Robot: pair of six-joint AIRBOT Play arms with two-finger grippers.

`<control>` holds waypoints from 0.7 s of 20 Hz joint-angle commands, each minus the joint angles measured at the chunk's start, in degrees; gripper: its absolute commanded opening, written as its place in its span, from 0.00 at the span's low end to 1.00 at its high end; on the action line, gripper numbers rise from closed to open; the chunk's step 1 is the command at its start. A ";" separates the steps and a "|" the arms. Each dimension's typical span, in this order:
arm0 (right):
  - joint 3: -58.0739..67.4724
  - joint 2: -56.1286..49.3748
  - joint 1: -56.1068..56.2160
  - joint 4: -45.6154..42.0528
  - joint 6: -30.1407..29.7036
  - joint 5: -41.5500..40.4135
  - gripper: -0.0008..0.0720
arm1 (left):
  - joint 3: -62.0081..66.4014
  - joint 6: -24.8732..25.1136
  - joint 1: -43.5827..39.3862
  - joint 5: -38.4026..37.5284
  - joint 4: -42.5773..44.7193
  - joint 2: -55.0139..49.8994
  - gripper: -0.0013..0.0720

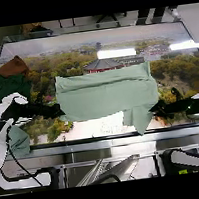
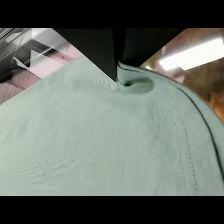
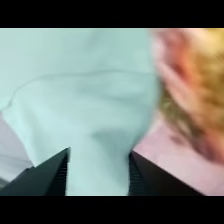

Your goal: Fold the shirts.

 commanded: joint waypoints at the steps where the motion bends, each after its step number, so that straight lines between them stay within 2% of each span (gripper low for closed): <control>1: -0.68 -1.88 6.80 3.23 -3.08 -4.35 0.23 | 0.09 0.04 0.07 -0.87 0.13 0.09 0.04; 2: 0.04 -1.46 7.10 2.78 -3.08 -2.91 0.13 | 0.09 -0.09 0.37 -1.70 0.59 0.26 0.03; 3: 0.83 -0.55 7.02 1.81 -2.84 -1.31 0.06 | 0.09 -1.68 0.81 -2.49 2.78 0.83 0.03; 4: 1.57 1.07 7.04 -0.85 -0.66 0.13 0.05 | 0.09 -4.17 1.33 -2.95 6.56 1.73 0.03; 7: 1.79 7.39 7.08 -12.66 9.77 5.07 0.04 | -0.37 -10.32 2.64 -6.21 17.11 6.05 0.03; 9: 0.74 11.17 7.08 -19.93 14.60 9.42 0.04 | -3.45 -11.08 4.61 -7.67 18.01 9.31 0.03; 12: -0.61 14.97 7.06 -25.57 17.51 12.24 0.04 | -10.32 -11.30 6.73 -8.63 18.03 12.26 0.03; 14: 0.24 17.46 7.08 -21.94 15.58 11.69 0.04 | -12.63 -11.28 7.10 -8.55 17.81 13.64 0.03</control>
